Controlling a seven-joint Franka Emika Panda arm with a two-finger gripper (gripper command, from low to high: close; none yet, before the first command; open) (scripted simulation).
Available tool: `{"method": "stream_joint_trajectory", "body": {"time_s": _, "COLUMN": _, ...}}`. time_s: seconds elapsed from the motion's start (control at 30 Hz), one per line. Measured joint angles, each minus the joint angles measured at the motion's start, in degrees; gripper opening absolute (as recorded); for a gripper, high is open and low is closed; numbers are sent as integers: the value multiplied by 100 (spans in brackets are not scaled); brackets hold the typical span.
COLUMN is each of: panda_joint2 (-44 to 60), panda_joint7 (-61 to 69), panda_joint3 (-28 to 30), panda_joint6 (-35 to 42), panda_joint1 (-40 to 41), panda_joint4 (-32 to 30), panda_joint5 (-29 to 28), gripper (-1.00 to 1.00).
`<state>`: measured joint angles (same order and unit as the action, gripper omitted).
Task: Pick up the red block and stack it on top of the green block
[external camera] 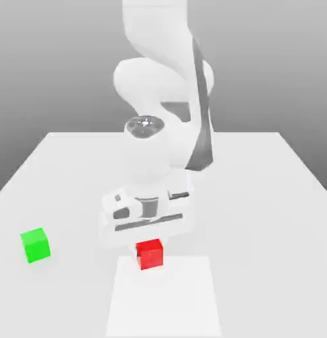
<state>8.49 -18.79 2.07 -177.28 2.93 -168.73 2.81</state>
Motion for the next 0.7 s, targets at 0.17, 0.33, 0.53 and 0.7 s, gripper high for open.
{"method": "stream_joint_trajectory", "body": {"time_s": 0.17, "panda_joint2": -587, "panda_joint7": -351, "panda_joint3": 249, "panda_joint6": 527, "panda_joint1": -124, "panda_joint4": -44, "panda_joint5": -461, "gripper": -100}}
{"method": "stream_joint_trajectory", "body": {"time_s": 0.33, "panda_joint2": -1201, "panda_joint7": -414, "panda_joint3": 228, "panda_joint6": 1058, "panda_joint1": -64, "panda_joint4": -135, "panda_joint5": -574, "gripper": -100}}
{"method": "stream_joint_trajectory", "body": {"time_s": 0.53, "panda_joint2": -1715, "panda_joint7": 107, "panda_joint3": 447, "panda_joint6": 1540, "panda_joint1": -78, "panda_joint4": -168, "panda_joint5": -489, "gripper": -100}}
{"method": "stream_joint_trajectory", "body": {"time_s": 0.7, "panda_joint2": -1694, "panda_joint7": 1580, "panda_joint3": 1035, "panda_joint6": 1762, "panda_joint1": 37, "panda_joint4": 116, "panda_joint5": -415, "gripper": -100}}
